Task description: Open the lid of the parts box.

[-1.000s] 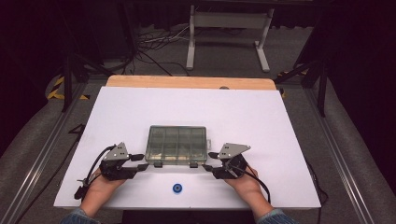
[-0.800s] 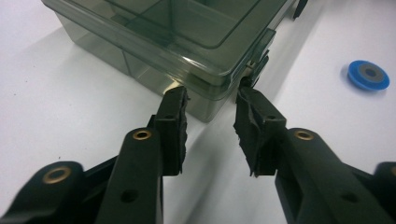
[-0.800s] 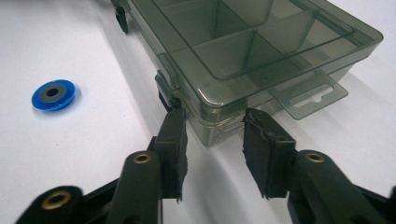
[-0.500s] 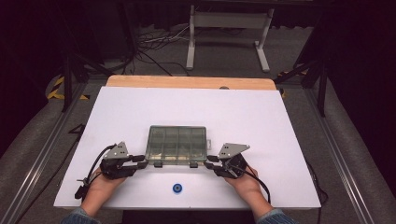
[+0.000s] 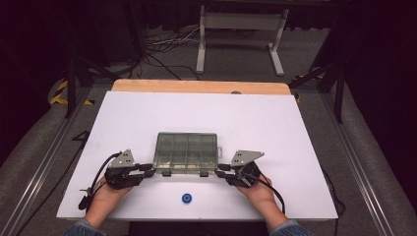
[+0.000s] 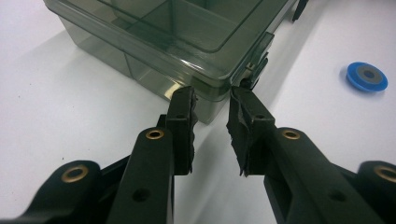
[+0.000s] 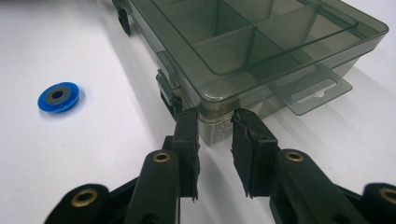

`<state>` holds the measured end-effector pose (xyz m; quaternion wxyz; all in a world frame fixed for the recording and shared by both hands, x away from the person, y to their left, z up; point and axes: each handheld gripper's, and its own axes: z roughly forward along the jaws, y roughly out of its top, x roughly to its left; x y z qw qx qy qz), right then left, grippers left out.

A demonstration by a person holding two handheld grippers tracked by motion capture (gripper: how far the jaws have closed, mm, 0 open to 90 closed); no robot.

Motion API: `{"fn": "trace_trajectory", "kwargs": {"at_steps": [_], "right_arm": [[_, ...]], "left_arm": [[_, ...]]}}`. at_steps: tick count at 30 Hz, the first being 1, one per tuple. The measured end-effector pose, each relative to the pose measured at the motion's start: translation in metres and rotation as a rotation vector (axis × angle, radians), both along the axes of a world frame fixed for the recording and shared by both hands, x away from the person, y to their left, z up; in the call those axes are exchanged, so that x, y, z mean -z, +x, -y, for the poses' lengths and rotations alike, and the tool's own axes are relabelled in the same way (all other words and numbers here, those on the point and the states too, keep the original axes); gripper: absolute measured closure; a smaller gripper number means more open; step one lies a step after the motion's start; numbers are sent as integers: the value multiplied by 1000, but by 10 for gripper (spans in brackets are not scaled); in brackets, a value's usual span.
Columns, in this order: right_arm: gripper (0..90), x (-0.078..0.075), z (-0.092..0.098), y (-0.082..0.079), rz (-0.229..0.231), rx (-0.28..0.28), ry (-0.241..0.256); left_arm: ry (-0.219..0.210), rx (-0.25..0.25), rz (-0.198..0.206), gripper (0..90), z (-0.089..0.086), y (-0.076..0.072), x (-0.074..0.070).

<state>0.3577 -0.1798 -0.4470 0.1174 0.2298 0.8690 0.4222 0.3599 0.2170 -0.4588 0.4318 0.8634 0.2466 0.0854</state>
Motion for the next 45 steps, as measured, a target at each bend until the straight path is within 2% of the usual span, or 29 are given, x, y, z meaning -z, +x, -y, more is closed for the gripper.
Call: {"fn": "trace_trajectory", "kwargs": {"at_steps": [8, 10, 11, 16, 19, 23, 27, 29, 34, 37, 40, 41, 42, 44, 45], "right_arm": [[729, 0, 0, 0, -3, -1, 4], [742, -1, 1, 0, -2, 0, 6], [770, -1, 1, 0, -4, -2, 9], [792, -3, 2, -1, 5, -4, 16], [825, -6, 3, -3, 18, -7, 37], [833, -7, 3, -3, 35, -8, 49], [844, -10, 3, -4, 72, -2, 83], [846, -10, 4, -4, 83, 2, 96], [843, -12, 5, -4, 79, 5, 128], [826, -12, 5, -4, 83, 5, 120], [779, -11, 4, -4, 82, 7, 109], [716, -11, 4, -4, 79, 10, 101], [591, -9, 3, -3, 66, 22, 86], [483, -7, 1, -1, 41, 55, 60], [432, -6, 0, 0, 46, 56, 51]], "left_arm": [[9, -1, 15, 719, 0, -1, -1], [8, 5, 20, 754, -1, -1, -1], [2, 8, 24, 764, -1, -1, -2], [-15, 8, 38, 767, -2, -2, -4], [-33, 9, 37, 767, -1, -3, -5], [-47, 7, 69, 768, -2, -5, -8], [-83, -17, 114, 778, -5, -6, -12], [-98, -18, 123, 779, -5, -7, -13], [-115, -31, 147, 779, -6, -8, -14], [-113, -32, 156, 780, -5, -9, -14], [-118, -34, 159, 780, -4, -9, -15], [-119, -34, 160, 779, -4, -9, -15], [-123, -33, 158, 779, -4, -9, -15], [-123, -33, 158, 779, -4, -8, -15], [-129, -30, 154, 779, -4, -8, -14]]}}
